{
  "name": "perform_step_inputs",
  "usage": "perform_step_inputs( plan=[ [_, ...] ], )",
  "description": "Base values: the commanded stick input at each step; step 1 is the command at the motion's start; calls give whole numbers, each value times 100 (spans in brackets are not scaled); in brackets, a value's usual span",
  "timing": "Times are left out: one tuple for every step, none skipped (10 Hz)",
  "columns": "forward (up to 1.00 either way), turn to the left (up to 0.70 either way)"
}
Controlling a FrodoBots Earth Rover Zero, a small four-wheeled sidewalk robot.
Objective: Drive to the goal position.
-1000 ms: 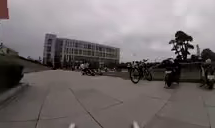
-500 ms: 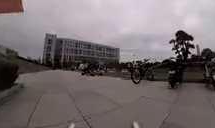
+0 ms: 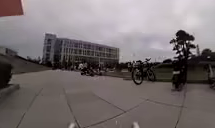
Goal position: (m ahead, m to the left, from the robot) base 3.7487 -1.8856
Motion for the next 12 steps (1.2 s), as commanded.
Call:
perform_step_inputs(
  plan=[
    [45,0],
    [45,0],
    [45,0],
    [45,0],
    [45,0],
    [45,0],
    [45,0],
    [45,0],
    [45,0],
    [45,0],
    [45,0],
    [45,0]
  ],
)
